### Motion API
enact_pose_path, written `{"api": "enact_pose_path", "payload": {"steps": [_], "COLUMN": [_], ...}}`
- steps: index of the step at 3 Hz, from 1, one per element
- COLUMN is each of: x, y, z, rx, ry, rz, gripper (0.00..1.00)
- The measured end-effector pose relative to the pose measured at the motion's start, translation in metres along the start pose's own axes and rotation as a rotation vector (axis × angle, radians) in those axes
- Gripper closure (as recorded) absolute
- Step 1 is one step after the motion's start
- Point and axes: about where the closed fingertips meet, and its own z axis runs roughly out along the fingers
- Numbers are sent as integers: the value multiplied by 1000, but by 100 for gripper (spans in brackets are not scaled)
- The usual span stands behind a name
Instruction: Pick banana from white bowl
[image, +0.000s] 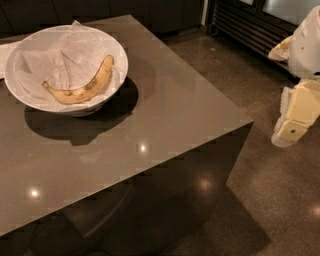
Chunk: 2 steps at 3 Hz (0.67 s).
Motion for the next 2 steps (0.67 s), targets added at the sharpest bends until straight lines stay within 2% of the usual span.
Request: {"api": "enact_pose_path", "payload": {"steps": [2], "x": [-7], "y": [-7], "z": [-4], "rx": [18], "ry": [15], "rz": [5], "gripper": [0]}}
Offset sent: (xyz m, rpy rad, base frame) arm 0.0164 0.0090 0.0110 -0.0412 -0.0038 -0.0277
